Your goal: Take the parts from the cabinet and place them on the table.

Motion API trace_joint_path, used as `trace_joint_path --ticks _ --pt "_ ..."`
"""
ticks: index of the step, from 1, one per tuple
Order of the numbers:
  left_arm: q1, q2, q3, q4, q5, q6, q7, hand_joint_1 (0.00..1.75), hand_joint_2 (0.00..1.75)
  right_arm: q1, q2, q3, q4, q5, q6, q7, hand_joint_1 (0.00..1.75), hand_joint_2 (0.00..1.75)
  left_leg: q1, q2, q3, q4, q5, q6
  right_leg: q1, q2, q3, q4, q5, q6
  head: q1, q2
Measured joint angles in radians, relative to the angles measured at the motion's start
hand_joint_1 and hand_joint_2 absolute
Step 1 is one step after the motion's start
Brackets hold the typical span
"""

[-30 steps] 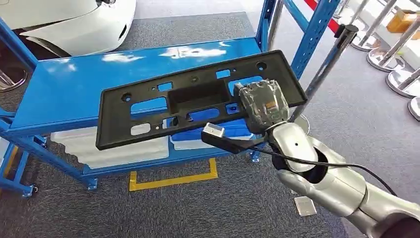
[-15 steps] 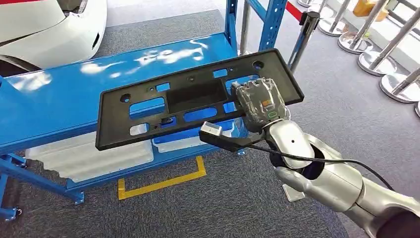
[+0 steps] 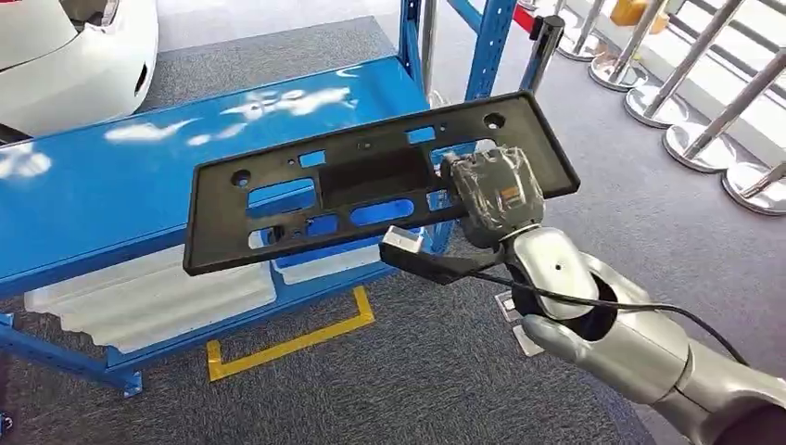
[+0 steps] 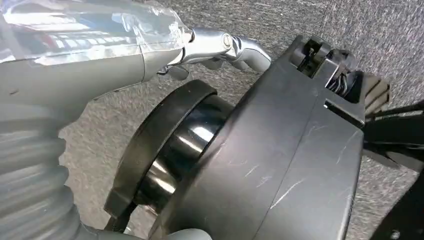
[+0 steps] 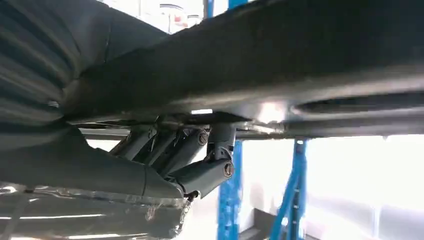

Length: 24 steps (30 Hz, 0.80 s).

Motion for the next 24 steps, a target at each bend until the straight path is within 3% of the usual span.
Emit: trace_joint_path --ticks 2,3,4,5,8,9,10,11,13,14,15,16,18,19,20,21,24 --pt "-0.001 0.0 0.001 0.0 0.0 0.0 0.0 0.0 1.75 0.0 0.0 0.0 0.0 0.0 0.0 0.0 1.75 1.75 -0.003 0.017 0.0 0.001 0.0 0.0 0.002 -0.004 0.061 -0.098 0.057 -0.004 0.007 0.0" --pt "-0.001 0.0 0.001 0.0 0.0 0.0 0.0 0.0 1.75 -0.002 0.0 0.0 0.0 0.0 0.0 0.0 1.75 1.75 -0.005 0.028 0.001 0.003 -0.002 0.0 0.006 -0.017 0.122 -0.209 0.104 -0.012 0.011 0.0" --pt "-0.001 0.0 0.002 0.0 0.0 0.0 0.0 0.0 1.75 -0.003 0.0 0.0 0.0 0.0 0.0 0.0 1.75 1.75 -0.006 0.036 0.001 0.004 -0.004 -0.002 0.014 -0.056 0.16 -0.294 0.112 -0.023 0.016 0.0" --pt "-0.001 0.0 0.003 0.0 0.0 0.0 0.0 0.0 1.75 -0.003 0.0 0.0 0.0 0.0 0.0 0.0 1.75 1.75 -0.014 0.043 -0.003 0.007 -0.005 -0.007 0.027 -0.068 0.166 -0.301 0.106 -0.03 0.015 0.0" --pt "-0.001 0.0 0.003 0.0 0.0 0.0 0.0 0.0 1.75 -0.003 -0.001 0.0 0.0 0.0 0.0 0.001 1.75 1.75 -0.012 0.062 0.0 0.006 -0.004 -0.016 0.028 -0.041 0.16 -0.304 0.112 -0.041 0.014 0.0" --pt "-0.002 0.0 0.003 0.0 0.0 0.0 0.0 0.0 1.75 -0.003 -0.001 -0.001 0.0 0.0 0.0 0.001 1.75 1.75 -0.016 0.068 0.001 0.008 -0.006 -0.022 0.022 -0.035 0.16 -0.312 0.117 -0.048 0.013 0.0" --pt "-0.002 0.0 0.004 0.0 0.0 0.0 0.0 0.0 1.75 -0.003 -0.001 -0.001 0.0 0.0 0.0 0.001 1.75 1.75 -0.012 0.055 -0.001 0.016 -0.019 -0.027 0.014 -0.03 0.164 -0.318 0.122 -0.053 0.014 0.0" --pt "-0.002 0.001 0.005 0.0 0.0 0.0 0.0 0.0 1.75 -0.005 -0.001 -0.001 0.0 0.0 0.0 0.001 1.75 1.75 -0.008 0.019 -0.01 0.047 -0.045 -0.036 0.014 -0.023 0.163 -0.32 0.124 -0.056 0.011 0.0" --pt "-0.001 0.001 0.007 0.0 0.0 -0.002 0.0 0.0 1.75 -0.004 -0.001 -0.001 0.0 0.0 0.0 0.001 1.75 1.75 -0.001 -0.005 -0.075 0.207 -0.134 -0.045 0.013 -0.01 0.162 -0.319 0.127 -0.06 -0.008 0.0" --pt "-0.001 0.001 0.008 0.0 0.0 -0.003 0.0 0.0 1.75 -0.004 -0.001 -0.001 0.0 -0.002 0.0 0.001 1.75 1.75 0.001 -0.008 -0.106 0.282 -0.161 -0.049 0.013 -0.002 0.162 -0.319 0.127 -0.06 -0.01 0.0" --pt "-0.002 0.001 0.009 0.0 0.0 -0.004 0.0 0.0 1.75 -0.004 -0.001 0.001 0.0 -0.003 0.0 0.001 1.75 1.75 0.002 -0.008 -0.12 0.317 -0.161 -0.051 0.013 0.006 0.162 -0.318 0.127 -0.06 -0.011 0.0" --pt "-0.001 0.001 0.01 0.0 0.0 -0.005 0.0 0.0 1.75 -0.004 -0.001 0.002 0.0 -0.005 0.0 0.002 1.75 1.75 0.004 -0.009 -0.111 0.302 -0.139 -0.052 0.012 0.017 0.162 -0.316 0.127 -0.06 -0.015 0.0" --pt "-0.001 0.001 0.011 0.0 -0.001 -0.005 0.003 0.0 1.75 -0.004 -0.001 0.002 0.0 -0.006 0.0 0.002 1.75 1.75 0.01 -0.016 -0.049 0.168 -0.052 -0.051 0.009 0.038 0.162 -0.31 0.125 -0.058 -0.019 0.0" --pt "0.001 0.001 0.011 0.0 -0.002 -0.005 0.003 0.0 1.75 -0.004 -0.001 0.002 0.0 -0.007 0.0 0.005 1.75 1.75 0.014 -0.032 -0.015 0.088 -0.01 -0.052 0.007 0.047 0.162 -0.307 0.123 -0.055 -0.021 0.0" --pt "0.005 0.001 0.011 0.0 -0.003 -0.006 0.005 0.0 1.75 -0.005 -0.001 0.002 0.0 -0.009 0.001 0.007 1.75 1.75 0.02 -0.078 -0.001 0.052 -0.011 -0.049 0.01 0.056 0.156 -0.304 0.125 -0.049 -0.024 0.0" --pt "0.007 0.001 0.012 0.0 -0.003 -0.008 0.005 0.0 1.75 -0.005 -0.001 0.002 0.0 -0.012 0.002 0.008 1.75 1.75 0.019 -0.079 0.003 0.023 -0.013 -0.043 0.011 0.067 0.148 -0.296 0.128 -0.042 -0.024 0.0" --pt "0.005 0.001 0.013 0.0 -0.003 -0.013 0.005 0.0 1.75 -0.004 -0.003 0.002 0.0 -0.018 0.005 0.013 1.75 1.75 0.011 -0.06 -0.004 0.022 -0.013 -0.028 0.005 0.087 0.133 -0.305 0.144 -0.018 -0.015 0.0"
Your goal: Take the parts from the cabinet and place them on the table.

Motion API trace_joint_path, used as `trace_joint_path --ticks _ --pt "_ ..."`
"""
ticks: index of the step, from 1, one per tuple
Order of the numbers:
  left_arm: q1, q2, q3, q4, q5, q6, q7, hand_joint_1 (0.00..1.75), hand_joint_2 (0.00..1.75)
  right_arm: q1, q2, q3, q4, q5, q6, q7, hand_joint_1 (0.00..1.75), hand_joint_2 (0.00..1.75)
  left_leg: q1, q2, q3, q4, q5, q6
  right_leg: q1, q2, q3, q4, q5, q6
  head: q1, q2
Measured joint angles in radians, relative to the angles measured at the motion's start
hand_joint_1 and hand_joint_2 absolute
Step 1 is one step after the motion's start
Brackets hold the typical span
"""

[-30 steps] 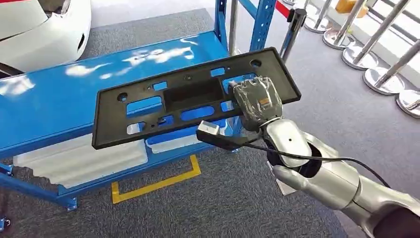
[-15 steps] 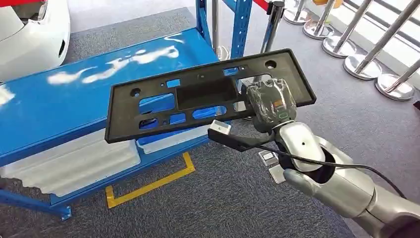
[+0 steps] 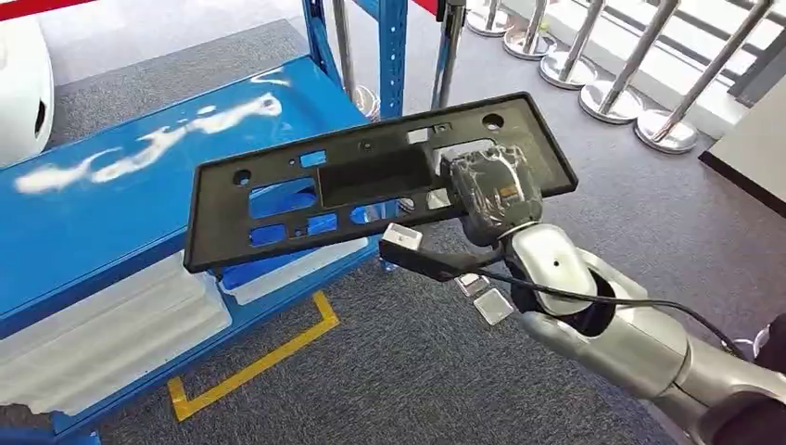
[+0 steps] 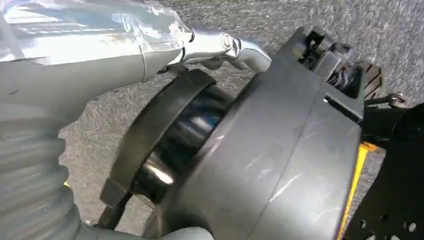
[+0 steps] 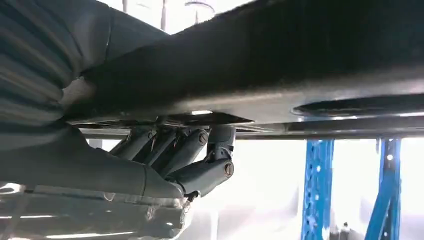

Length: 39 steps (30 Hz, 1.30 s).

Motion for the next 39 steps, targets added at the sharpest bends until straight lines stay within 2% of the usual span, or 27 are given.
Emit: trace_joint_path --ticks 1,2,3,5,6,8,10,11,12,15,16,17,18,20,21,23,25,26,27,30,31,32,33,35,36,37,39 --pt "-0.001 -0.001 0.0 0.0 0.0 -0.001 0.0 0.0 1.75 0.0 -0.002 -0.001 0.0 -0.001 0.0 0.002 1.75 1.75 0.008 0.011 0.002 -0.011 0.007 0.01 0.0 -0.01 -0.004 0.003 -0.007 0.004 -0.001 0.0" --pt "-0.001 -0.001 0.001 0.0 0.002 -0.001 0.003 0.0 1.75 -0.003 -0.002 0.0 0.0 -0.004 0.0 0.005 1.75 1.75 0.006 0.018 0.001 -0.014 0.011 0.018 0.004 -0.056 -0.013 0.031 -0.031 0.008 0.009 0.0" --pt "0.001 -0.001 0.002 0.0 0.003 -0.001 0.006 0.0 1.75 -0.005 -0.002 -0.001 0.0 -0.006 0.0 0.008 1.75 1.75 0.004 0.026 -0.001 -0.014 0.013 0.024 0.003 -0.075 -0.038 0.091 -0.068 0.01 0.02 0.0" --pt "0.003 -0.001 0.005 0.0 0.004 -0.001 0.01 0.0 1.75 -0.004 -0.001 0.0 0.001 -0.012 0.0 0.011 1.75 1.75 -0.001 0.041 -0.003 -0.014 0.014 0.027 0.002 -0.086 -0.104 0.246 -0.136 0.014 0.031 0.0" --pt "0.003 -0.001 0.006 0.0 0.004 -0.001 0.013 0.0 1.75 -0.004 -0.001 0.0 0.002 -0.015 0.0 0.011 1.75 1.75 -0.002 0.049 -0.004 -0.014 0.013 0.027 0.001 -0.087 -0.124 0.297 -0.146 0.014 0.035 0.0" --pt "0.002 -0.001 0.008 0.0 0.005 -0.002 0.017 0.0 1.75 -0.004 -0.001 0.001 0.005 -0.018 -0.002 0.012 1.75 1.75 -0.005 0.062 -0.003 -0.013 0.013 0.027 0.002 -0.088 -0.096 0.253 -0.105 0.012 0.043 0.0" --pt "0.002 -0.002 0.01 0.0 0.006 -0.003 0.018 0.0 1.75 -0.009 -0.001 0.001 0.005 -0.018 -0.003 0.013 1.75 1.75 -0.007 0.072 0.0 -0.013 0.011 0.024 0.004 -0.108 -0.005 0.082 -0.024 0.002 0.053 0.0" --pt "0.003 -0.002 0.01 0.0 0.007 -0.004 0.018 0.0 1.75 -0.014 -0.001 0.001 0.005 -0.018 -0.003 0.013 1.75 1.75 -0.009 0.076 -0.002 -0.012 0.009 0.021 0.009 -0.137 0.021 0.021 -0.025 -0.005 0.058 0.0" --pt "0.003 -0.002 0.011 0.0 0.007 -0.004 0.018 0.0 1.75 -0.02 -0.001 0.001 0.005 -0.018 -0.003 0.013 1.75 1.75 -0.017 0.08 -0.006 -0.005 0.009 0.017 0.021 -0.143 0.027 0.003 -0.028 -0.01 0.059 0.0" --pt "0.004 -0.002 0.014 0.0 0.008 -0.003 0.018 0.0 1.75 -0.021 -0.001 0.001 0.008 -0.019 -0.005 0.013 1.75 1.75 -0.016 0.095 -0.006 -0.011 0.012 0.005 0.022 -0.122 0.019 0.005 -0.028 -0.022 0.054 0.0" --pt "0.004 -0.002 0.014 0.0 0.008 -0.002 0.018 0.0 1.75 -0.021 -0.001 0.001 0.009 -0.02 -0.005 0.013 1.75 1.75 -0.019 0.095 -0.006 -0.007 0.004 -0.002 0.011 -0.118 0.025 -0.006 -0.022 -0.031 0.053 0.0" --pt "0.005 -0.002 0.015 0.0 0.007 0.0 0.018 0.0 1.75 -0.022 -0.001 0.001 0.009 -0.02 -0.005 0.013 1.75 1.75 -0.015 0.073 -0.01 0.018 -0.018 -0.008 0.009 -0.115 0.026 -0.009 -0.019 -0.036 0.05 0.0" --pt "0.006 -0.002 0.016 0.0 0.007 0.0 0.018 0.0 1.75 -0.023 -0.001 0.0 0.01 -0.02 -0.005 0.013 1.75 1.75 -0.013 0.061 -0.032 0.069 -0.054 -0.01 0.009 -0.112 0.025 -0.009 -0.019 -0.043 0.041 0.0" --pt "0.006 -0.002 0.019 0.0 0.008 0.0 0.018 0.0 1.75 -0.022 0.001 0.001 0.011 -0.021 -0.005 0.014 1.75 1.75 -0.012 0.051 -0.095 0.222 -0.127 -0.015 0.01 -0.1 0.025 -0.009 -0.018 -0.046 0.028 0.0" --pt "0.006 -0.002 0.021 0.0 0.008 0.0 0.018 0.0 1.75 -0.022 0.001 0.001 0.011 -0.021 -0.005 0.014 1.75 1.75 -0.012 0.05 -0.12 0.283 -0.142 -0.017 0.01 -0.093 0.025 -0.008 -0.018 -0.047 0.025 0.0" --pt "0.006 -0.002 0.024 0.0 0.008 0.0 0.018 0.0 1.75 -0.021 0.001 0.004 0.014 -0.024 -0.006 0.014 1.75 1.75 -0.009 0.05 -0.105 0.257 -0.099 -0.018 0.01 -0.077 0.025 -0.005 -0.018 -0.047 0.016 0.0" --pt "0.008 -0.002 0.026 0.0 0.006 0.0 0.018 0.0 1.75 -0.022 0.002 0.004 0.014 -0.026 -0.007 0.016 1.75 1.75 -0.003 0.045 -0.036 0.1 -0.008 -0.016 0.009 -0.06 0.025 0.0 -0.02 -0.044 0.006 0.0" --pt "0.009 -0.002 0.026 0.0 0.005 0.0 0.018 0.0 1.75 -0.022 0.002 0.004 0.014 -0.027 -0.008 0.016 1.75 1.75 0.001 0.026 -0.014 0.031 0.017 -0.014 0.009 -0.054 0.024 0.002 -0.021 -0.042 0.006 0.0" --pt "0.011 -0.002 0.026 0.0 0.004 0.001 0.018 0.0 1.75 -0.022 0.002 0.004 0.015 -0.028 -0.008 0.017 1.75 1.75 0.003 0.008 -0.005 0.014 0.008 -0.011 0.015 -0.049 0.021 0.008 -0.023 -0.035 0.004 0.0" --pt "0.012 -0.002 0.027 0.0 0.005 0.001 0.018 0.0 1.75 -0.026 0.004 0.004 0.018 -0.04 -0.014 0.016 1.75 1.75 -0.008 0.013 -0.004 -0.001 0.002 0.003 0.005 -0.039 0.008 0.004 -0.011 -0.016 0.007 0.0" --pt "0.011 -0.003 0.027 -0.001 0.004 0.001 0.016 0.0 1.75 -0.026 0.004 0.004 0.019 -0.045 -0.017 0.016 1.75 1.75 -0.003 0.018 -0.002 -0.012 0.009 0.012 0.006 -0.037 0.005 0.006 -0.011 -0.011 0.006 0.0" --pt "0.01 -0.004 0.028 -0.001 0.004 0.001 0.016 0.0 1.75 -0.026 0.004 0.004 0.02 -0.051 -0.019 0.016 1.75 1.75 0.0 0.023 0.0 -0.016 0.014 0.018 0.005 -0.059 0.002 0.02 -0.026 -0.005 0.006 0.0" --pt "0.009 -0.004 0.028 -0.001 0.003 0.001 0.016 0.0 1.75 -0.029 0.004 0.004 0.02 -0.055 -0.024 0.016 1.75 1.75 0.001 0.025 -0.001 -0.018 0.016 0.023 0.006 -0.078 -0.018 0.065 -0.058 0.001 0.019 0.0" --pt "0.01 -0.004 0.029 -0.001 0.001 0.001 0.016 0.0 1.75 -0.026 0.004 0.004 0.021 -0.064 -0.037 0.015 1.75 1.75 0.0 0.03 -0.002 -0.017 0.016 0.024 0.002 -0.086 -0.084 0.214 -0.126 0.006 0.032 0.0" --pt "0.01 -0.004 0.029 -0.001 0.001 0.0 0.016 0.0 1.75 -0.025 0.004 0.004 0.022 -0.067 -0.04 0.015 1.75 1.75 -0.001 0.033 -0.002 -0.017 0.016 0.024 0.001 -0.086 -0.112 0.274 -0.144 0.008 0.037 0.0" --pt "0.01 -0.004 0.029 -0.001 0.0 0.0 0.017 0.0 1.75 -0.024 0.004 0.004 0.025 -0.069 -0.043 0.015 1.75 1.75 0.0 0.037 -0.002 -0.017 0.016 0.024 0.001 -0.087 -0.124 0.297 -0.139 0.007 0.043 0.0" --pt "0.01 -0.004 0.029 0.0 -0.001 0.0 0.017 0.0 1.75 -0.022 0.004 0.004 0.027 -0.071 -0.044 0.013 1.75 1.75 0.0 0.046 0.001 -0.016 0.013 0.024 0.001 -0.09 -0.081 0.204 -0.071 0.005 0.053 0.0"
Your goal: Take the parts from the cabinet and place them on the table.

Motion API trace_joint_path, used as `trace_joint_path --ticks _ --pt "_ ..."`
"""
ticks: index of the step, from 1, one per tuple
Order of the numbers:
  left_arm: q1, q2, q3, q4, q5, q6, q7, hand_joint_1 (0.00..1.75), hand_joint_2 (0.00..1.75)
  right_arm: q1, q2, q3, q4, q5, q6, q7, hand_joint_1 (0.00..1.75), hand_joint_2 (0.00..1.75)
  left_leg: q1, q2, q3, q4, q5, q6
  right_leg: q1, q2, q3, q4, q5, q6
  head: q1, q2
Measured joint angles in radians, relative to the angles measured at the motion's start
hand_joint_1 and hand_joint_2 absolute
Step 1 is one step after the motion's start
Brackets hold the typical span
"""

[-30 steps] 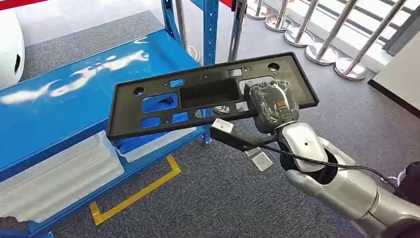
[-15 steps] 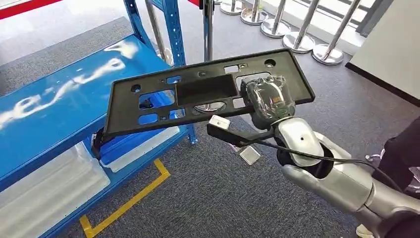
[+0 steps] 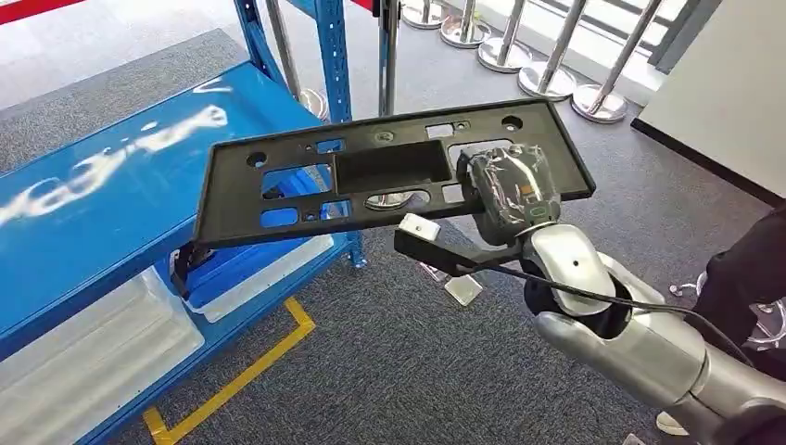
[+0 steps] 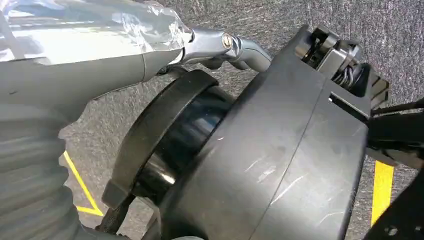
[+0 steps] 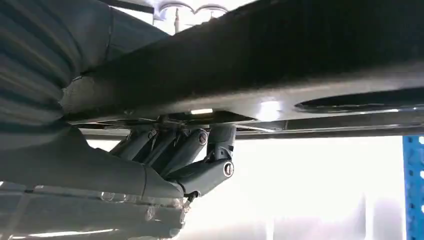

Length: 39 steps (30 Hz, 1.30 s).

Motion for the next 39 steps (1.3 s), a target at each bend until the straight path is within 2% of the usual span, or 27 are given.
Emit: trace_joint_path --ticks 1,2,3,7,8,10,11,12,13,15,17,18,21,22,23,24,25,27,28,29,31,32,33,34,37,38,39 --pt "0.0 0.0 0.0 0.0 -0.001 0.0 0.0 0.0 1.75 -0.001 0.0 0.0 0.0 0.0 -0.002 0.0 1.75 1.75 0.0 0.004 0.002 0.001 -0.003 -0.003 0.001 -0.01 0.043 -0.091 0.046 -0.004 0.005 0.0" --pt "0.0 0.0 0.0 0.0 -0.002 0.0 0.0 0.0 1.75 -0.002 0.0 0.0 0.0 0.002 -0.003 0.0 1.75 1.75 -0.001 0.007 0.004 0.002 -0.007 -0.008 0.003 -0.035 0.079 -0.173 0.072 -0.008 0.012 0.0" --pt "0.001 0.0 0.0 0.0 -0.004 0.0 0.0 0.0 1.75 -0.004 0.0 0.0 0.0 0.002 -0.003 0.0 1.75 1.75 -0.009 0.011 0.002 0.004 -0.009 -0.013 0.019 -0.062 0.086 -0.185 0.057 -0.012 0.015 0.0" --pt "0.001 0.0 0.0 0.0 -0.006 0.0 0.0 0.0 1.75 -0.007 -0.001 0.001 0.001 0.0 0.001 0.0 1.75 1.75 -0.011 0.04 0.005 0.005 -0.014 -0.031 0.017 -0.028 0.082 -0.2 0.059 -0.034 0.008 0.0" --pt "-0.001 0.0 0.0 0.0 -0.006 0.0 0.0 0.0 1.75 -0.007 -0.002 0.001 0.001 0.0 0.002 0.0 1.75 1.75 -0.004 0.03 0.003 0.009 -0.031 -0.04 0.011 -0.024 0.088 -0.207 0.063 -0.041 0.011 0.0" --pt "0.0 0.0 0.0 0.0 -0.007 0.0 0.0 0.0 1.75 -0.011 -0.002 0.002 0.001 0.0 0.002 0.0 1.75 1.75 -0.006 0.014 -0.046 0.125 -0.092 -0.043 0.011 -0.01 0.09 -0.211 0.065 -0.053 -0.001 0.0" --pt "-0.001 0.0 0.0 0.0 -0.007 0.0 0.0 0.0 1.75 -0.011 -0.002 0.003 0.001 0.0 0.002 0.0 1.75 1.75 -0.006 0.01 -0.085 0.213 -0.13 -0.043 0.012 -0.002 0.09 -0.211 0.064 -0.054 -0.01 0.0" --pt "-0.002 0.0 0.001 0.0 -0.006 -0.002 0.0 0.0 1.75 -0.01 -0.002 0.006 0.001 -0.001 0.002 0.0 1.75 1.75 -0.006 0.008 -0.117 0.283 -0.154 -0.043 0.014 0.006 0.09 -0.21 0.064 -0.055 -0.017 0.0" --pt "-0.003 0.0 0.002 0.0 -0.006 -0.003 0.0 0.0 1.75 -0.01 -0.002 0.006 0.001 -0.002 0.003 0.0 1.75 1.75 -0.008 0.006 -0.132 0.316 -0.156 -0.042 0.015 0.016 0.09 -0.209 0.064 -0.055 -0.021 0.0" --pt "-0.003 0.0 0.003 0.0 -0.007 -0.003 0.0 0.0 1.75 -0.009 -0.002 0.008 0.001 -0.002 0.003 0.0 1.75 1.75 -0.01 0.002 -0.099 0.244 -0.092 -0.034 0.017 0.037 0.092 -0.207 0.064 -0.055 -0.03 0.0" --pt "-0.001 0.0 0.003 0.0 -0.008 -0.003 0.0 0.0 1.75 -0.01 -0.002 0.008 0.001 -0.002 0.003 0.0 1.75 1.75 -0.01 -0.028 -0.024 0.073 0.001 -0.021 0.019 0.06 0.095 -0.204 0.064 -0.055 -0.038 0.0" --pt "0.003 0.001 0.003 0.0 -0.008 -0.003 0.0 0.0 1.75 -0.011 -0.002 0.008 0.001 -0.002 0.003 0.001 1.75 1.75 -0.008 -0.065 -0.01 0.044 -0.007 -0.014 0.022 0.067 0.091 -0.204 0.065 -0.051 -0.039 0.0" --pt "0.001 0.001 0.003 0.0 -0.009 -0.004 0.0 0.0 1.75 -0.009 -0.003 0.008 0.001 -0.003 0.003 0.001 1.75 1.75 -0.012 -0.048 -0.003 0.012 -0.014 -0.014 0.011 0.092 0.075 -0.202 0.076 -0.034 -0.04 0.0" --pt "0.001 0.001 0.003 0.0 -0.008 -0.004 0.0 0.0 1.75 -0.01 -0.004 0.008 0.001 -0.003 0.003 0.002 1.75 1.75 -0.009 -0.039 -0.001 0.003 -0.009 -0.007 0.013 0.103 0.075 -0.204 0.079 -0.026 -0.041 0.0" --pt "0.0 -0.003 0.003 0.0 -0.009 -0.005 0.0 0.0 1.75 -0.009 -0.008 0.007 0.001 -0.004 0.003 0.004 1.75 1.75 -0.001 -0.025 0.012 -0.008 -0.002 -0.002 0.013 0.08 0.072 -0.195 0.069 -0.023 -0.044 0.0" --pt "-0.001 -0.003 0.003 0.0 -0.01 -0.005 0.0 0.0 1.75 -0.012 -0.008 0.007 0.001 -0.006 0.003 0.005 1.75 1.75 -0.002 -0.02 0.013 -0.012 0.002 0.003 0.017 0.043 0.062 -0.17 0.049 -0.016 -0.035 0.0" --pt "0.001 -0.003 0.003 0.0 -0.011 -0.005 0.0 0.0 1.75 -0.014 -0.008 0.007 0.001 -0.006 0.003 0.007 1.75 1.75 -0.003 -0.011 0.012 -0.012 0.002 0.005 0.014 0.021 0.033 -0.106 0.012 -0.011 -0.025 0.0" --pt "0.002 -0.003 0.003 0.0 -0.01 -0.005 0.0 0.0 1.75 -0.011 -0.008 0.007 0.001 -0.01 0.003 0.011 1.75 1.75 -0.003 0.007 0.011 -0.011 0.002 0.005 0.006 0.006 -0.035 0.042 -0.048 -0.001 -0.014 0.0" --pt "0.002 -0.003 0.003 0.0 -0.011 -0.005 0.001 0.0 1.75 -0.01 -0.009 0.008 0.001 -0.01 0.005 0.012 1.75 1.75 -0.003 0.016 0.011 -0.011 0.002 0.005 0.002 0.003 -0.057 0.089 -0.055 0.002 -0.007 0.0" --pt "0.002 -0.003 0.003 0.0 -0.011 -0.005 0.002 0.0 1.75 -0.009 -0.009 0.009 0.001 -0.012 0.008 0.014 1.75 1.75 -0.003 0.026 0.012 -0.01 0.001 0.003 -0.001 0.001 -0.054 0.08 -0.038 0.004 -0.001 0.0" --pt "0.0 -0.003 0.004 0.0 -0.014 -0.006 0.003 0.0 1.75 -0.01 -0.011 0.009 0.001 -0.018 0.014 0.018 1.75 1.75 -0.002 0.044 0.014 -0.007 -0.004 -0.001 -0.002 -0.013 0.016 -0.058 0.039 0.004 0.01 0.0" --pt "0.0 -0.003 0.004 0.0 -0.014 -0.006 0.003 0.0 1.75 -0.011 -0.011 0.009 0.001 -0.019 0.017 0.019 1.75 1.75 -0.002 0.052 0.018 -0.005 -0.009 -0.005 -0.001 -0.038 0.068 -0.156 0.082 0.002 0.017 0.0" --pt "0.0 -0.003 0.004 0.0 -0.015 -0.006 0.003 0.0 1.75 -0.012 -0.011 0.008 0.001 -0.019 0.018 0.021 1.75 1.75 -0.007 0.058 0.018 -0.005 -0.012 -0.01 0.009 -0.078 0.09 -0.197 0.063 -0.001 0.024 0.0" --pt "0.0 -0.003 0.003 0.0 -0.016 -0.006 0.003 0.0 1.75 -0.013 -0.011 0.008 0.001 -0.019 0.019 0.021 1.75 1.75 -0.011 0.063 0.016 -0.001 -0.014 -0.015 0.015 -0.063 0.087 -0.206 0.07 -0.013 0.029 0.0" --pt "-0.001 -0.003 0.004 0.0 -0.016 -0.006 0.003 0.0 1.75 -0.013 -0.014 0.008 0.001 -0.021 0.021 0.025 1.75 1.75 -0.013 0.087 0.024 -0.007 -0.015 -0.03 0.019 -0.034 0.08 -0.205 0.07 -0.026 0.022 0.0" --pt "-0.002 -0.003 0.004 0.0 -0.016 -0.007 0.003 0.0 1.75 -0.013 -0.014 0.008 0.001 -0.022 0.022 0.027 1.75 1.75 -0.011 0.088 0.023 -0.003 -0.026 -0.037 0.006 -0.026 0.088 -0.217 0.076 -0.035 0.022 0.0" --pt "-0.002 -0.003 0.003 0.0 -0.016 -0.007 0.003 0.0 1.75 -0.015 -0.015 0.008 0.001 -0.024 0.023 0.028 1.75 1.75 -0.007 0.052 0.021 0.022 -0.046 -0.041 0.007 -0.02 0.09 -0.22 0.078 -0.038 0.018 0.0"
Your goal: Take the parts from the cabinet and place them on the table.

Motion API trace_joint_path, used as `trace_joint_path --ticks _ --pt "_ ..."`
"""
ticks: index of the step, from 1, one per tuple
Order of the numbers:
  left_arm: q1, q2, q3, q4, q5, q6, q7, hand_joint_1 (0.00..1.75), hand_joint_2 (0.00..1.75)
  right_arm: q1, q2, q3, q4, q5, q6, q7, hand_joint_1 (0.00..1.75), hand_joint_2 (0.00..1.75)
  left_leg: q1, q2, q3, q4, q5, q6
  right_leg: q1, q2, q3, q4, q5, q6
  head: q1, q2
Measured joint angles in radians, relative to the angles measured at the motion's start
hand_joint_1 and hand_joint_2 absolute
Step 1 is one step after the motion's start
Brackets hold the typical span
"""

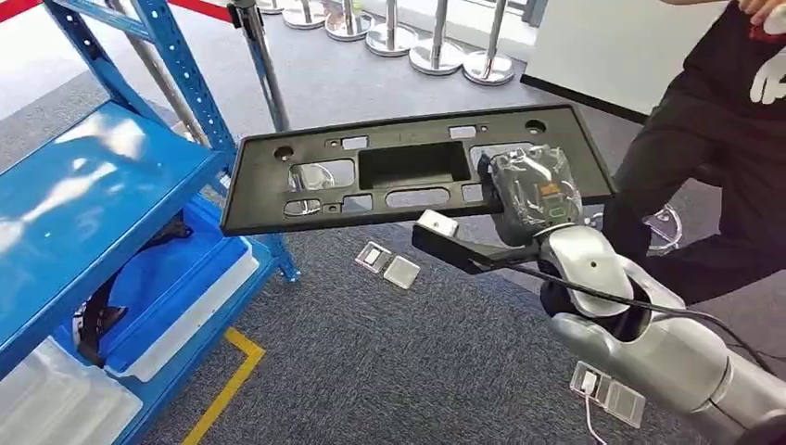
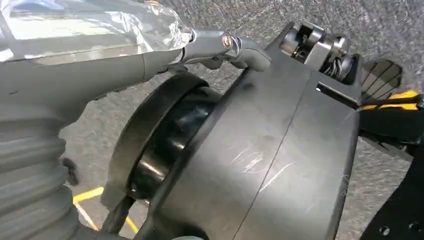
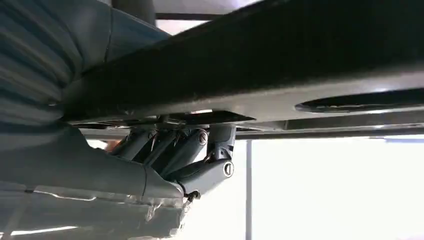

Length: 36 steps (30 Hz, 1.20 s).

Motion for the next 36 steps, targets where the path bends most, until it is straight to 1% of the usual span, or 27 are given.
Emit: trace_joint_path --ticks 1,3,4,5,6,7,8,9,10,13,14,15,16,18,19,20,21,22,23,24,25,29,31,32,34,35,36 --pt "0.001 0.0 0.0 0.0 -0.002 0.0 0.0 0.0 1.75 -0.002 0.0 0.0 0.0 -0.002 0.001 0.001 1.75 1.75 0.001 -0.027 -0.026 0.062 -0.042 0.0 -0.001 0.008 -0.001 0.0 0.001 -0.007 -0.01 0.0" --pt "0.0 0.0 0.0 0.0 -0.003 0.001 0.0 0.0 1.75 -0.001 0.0 0.002 0.0 -0.005 0.003 0.002 1.75 1.75 0.0 -0.043 -0.095 0.221 -0.113 -0.002 0.001 0.029 -0.002 0.0 0.002 -0.011 -0.027 0.0" --pt "0.0 0.001 0.0 0.0 -0.003 0.001 0.0 0.0 1.75 -0.001 0.0 0.004 0.0 -0.006 0.003 0.002 1.75 1.75 0.0 -0.045 -0.119 0.275 -0.125 -0.003 0.002 0.041 -0.002 0.001 0.002 -0.011 -0.032 0.0" --pt "-0.001 0.001 0.0 0.0 -0.003 0.001 -0.001 0.0 1.75 0.0 0.0 0.006 0.0 -0.007 0.004 0.002 1.75 1.75 0.0 -0.046 -0.121 0.28 -0.113 -0.003 0.002 0.053 -0.002 0.002 0.002 -0.011 -0.035 0.0" --pt "-0.001 0.001 0.0 0.0 -0.003 0.002 -0.001 0.0 1.75 0.0 0.0 0.007 0.0 -0.009 0.005 0.002 1.75 1.75 0.001 -0.047 -0.107 0.249 -0.083 -0.003 0.002 0.065 -0.002 0.005 0.002 -0.011 -0.039 0.0" --pt "-0.001 0.001 0.0 0.0 -0.003 0.002 0.0 0.0 1.75 0.0 0.0 0.007 0.0 -0.01 0.004 0.002 1.75 1.75 0.003 -0.05 -0.074 0.174 -0.034 -0.001 0.001 0.08 -0.002 0.008 0.002 -0.011 -0.044 0.0" --pt "0.0 0.001 0.0 0.0 -0.003 0.003 0.0 0.0 1.75 0.0 0.0 0.007 0.0 -0.011 0.004 0.002 1.75 1.75 0.007 -0.066 -0.036 0.087 0.013 0.0 0.0 0.093 -0.002 0.013 0.001 -0.01 -0.048 0.0" --pt "0.005 0.001 0.0 0.0 -0.004 0.004 0.0 0.0 1.75 0.0 0.0 0.007 0.0 -0.011 0.004 0.003 1.75 1.75 0.014 -0.118 -0.017 0.023 0.033 0.002 0.0 0.104 -0.007 0.015 0.0 -0.006 -0.053 0.0" --pt "0.008 0.001 0.0 0.0 -0.005 0.005 0.002 0.0 1.75 -0.002 0.0 0.008 0.0 -0.012 0.004 0.003 1.75 1.75 0.017 -0.141 -0.012 0.001 0.027 0.003 0.006 0.118 -0.016 0.028 0.001 0.001 -0.055 0.0" --pt "0.005 0.001 0.0 0.0 -0.007 0.002 0.003 0.0 1.75 -0.001 -0.002 0.008 0.0 -0.013 0.002 0.003 1.75 1.75 0.007 -0.113 -0.015 -0.003 0.025 0.018 -0.006 0.147 -0.032 0.017 0.018 0.026 -0.046 0.0" --pt "0.005 0.0 0.0 0.0 -0.003 0.004 0.004 0.0 1.75 0.0 -0.005 0.008 0.0 -0.013 0.002 0.004 1.75 1.75 0.014 -0.098 -0.012 -0.016 0.032 0.028 -0.004 0.148 -0.036 0.018 0.017 0.03 -0.048 0.0" --pt "0.005 0.001 0.001 0.001 -0.002 0.005 0.007 0.0 1.75 -0.001 -0.005 0.007 -0.001 -0.013 0.001 0.003 1.75 1.75 0.014 -0.088 -0.008 -0.02 0.036 0.034 0.001 0.089 -0.04 0.034 0.004 0.034 -0.045 0.0" --pt "0.006 0.001 0.001 0.001 -0.001 0.008 0.007 0.0 1.75 -0.003 -0.006 0.007 -0.001 -0.013 0.0 0.003 1.75 1.75 0.013 -0.078 -0.009 -0.021 0.039 0.039 0.002 0.049 -0.061 0.079 -0.027 0.038 -0.03 0.0" --pt "0.011 0.005 0.002 0.001 0.005 0.019 0.01 0.0 1.75 -0.001 -0.006 0.008 0.0 -0.014 0.0 0.003 1.75 1.75 0.009 -0.055 -0.01 -0.021 0.038 0.041 -0.003 0.023 -0.134 0.242 -0.103 0.044 -0.016 0.0" --pt "0.013 0.008 0.003 0.002 0.008 0.027 0.011 0.0 1.75 0.001 -0.006 0.008 0.0 -0.015 0.0 0.004 1.75 1.75 0.008 -0.042 -0.01 -0.021 0.037 0.042 -0.005 0.021 -0.161 0.302 -0.119 0.046 -0.01 0.0" --pt "0.014 0.011 0.005 0.003 0.011 0.037 0.013 0.0 1.75 0.002 -0.007 0.009 0.0 -0.016 0.0 0.004 1.75 1.75 0.007 -0.03 -0.009 -0.021 0.036 0.042 -0.005 0.019 -0.168 0.318 -0.113 0.046 -0.002 0.0" --pt "0.016 0.015 0.006 0.003 0.013 0.043 0.013 0.0 1.75 0.003 -0.007 0.009 0.0 -0.018 0.0 0.004 1.75 1.75 0.006 -0.018 -0.008 -0.021 0.035 0.041 -0.005 0.017 -0.15 0.285 -0.089 0.044 0.004 0.0" --pt "0.016 0.017 0.007 0.003 0.014 0.047 0.013 0.0 1.75 0.003 -0.007 0.009 0.0 -0.018 -0.001 0.004 1.75 1.75 0.006 -0.008 -0.006 -0.021 0.032 0.04 -0.005 0.014 -0.112 0.216 -0.053 0.041 0.012 0.0" --pt "0.016 0.019 0.008 0.003 0.016 0.05 0.013 0.0 1.75 0.002 -0.008 0.009 -0.001 -0.018 -0.002 0.004 1.75 1.75 0.005 0.004 0.0 -0.021 0.028 0.037 -0.002 0.001 -0.055 0.109 -0.007 0.033 0.019 0.0" --pt "0.018 0.019 0.008 0.003 0.02 0.055 0.013 0.0 1.75 0.002 -0.008 0.009 -0.001 -0.018 -0.002 0.005 1.75 1.75 0.003 0.011 0.004 -0.021 0.024 0.034 0.005 -0.035 -0.016 0.029 0.006 0.025 0.025 0.0" --pt "0.019 0.024 0.01 0.004 0.022 0.064 0.012 0.0 1.75 0.001 -0.008 0.009 -0.001 -0.019 -0.002 0.005 1.75 1.75 -0.004 0.02 0.004 -0.021 0.022 0.029 0.022 -0.06 -0.009 0.021 -0.008 0.016 0.025 0.0" --pt "0.022 0.042 0.018 0.005 0.037 0.086 0.001 0.0 1.75 0.001 -0.011 0.009 -0.003 -0.021 -0.003 0.005 1.75 1.75 -0.005 0.054 0.017 -0.026 0.014 0.007 0.023 -0.01 -0.01 0.009 -0.001 -0.004 0.02 0.0" --pt "0.028 0.058 0.02 0.007 0.044 0.1 -0.008 0.0 1.75 0.0 -0.011 0.009 -0.005 -0.026 -0.003 0.002 1.75 1.75 0.002 -0.014 0.003 0.027 -0.028 0.0 0.012 0.004 -0.002 -0.002 0.003 -0.012 0.009 0.0" --pt "0.031 0.067 0.022 0.008 0.051 0.105 -0.014 0.0 1.75 -0.001 -0.011 0.009 -0.005 -0.029 -0.003 0.001 1.75 1.75 0.004 -0.033 -0.029 0.098 -0.068 -0.001 0.012 0.011 -0.002 -0.002 0.002 -0.021 -0.001 0.0" --pt "0.035 0.078 0.029 0.008 0.063 0.11 -0.026 0.0 1.75 0.0 -0.011 0.01 -0.005 -0.033 -0.003 -0.001 1.75 1.75 0.002 -0.043 -0.101 0.25 -0.128 -0.006 0.013 0.033 -0.003 0.0 0.002 -0.023 -0.012 0.0" --pt "0.036 0.083 0.031 0.009 0.066 0.113 -0.031 0.0 1.75 0.0 -0.011 0.012 -0.005 -0.037 -0.003 -0.004 1.75 1.75 0.002 -0.044 -0.117 0.281 -0.125 -0.007 0.013 0.047 -0.003 0.002 0.002 -0.023 -0.015 0.0" --pt "0.038 0.088 0.035 0.01 0.071 0.115 -0.033 0.0 1.75 0.0 -0.011 0.013 -0.005 -0.039 -0.002 -0.008 1.75 1.75 0.003 -0.044 -0.109 0.262 -0.098 -0.007 0.012 0.06 -0.003 0.005 0.002 -0.023 -0.018 0.0"
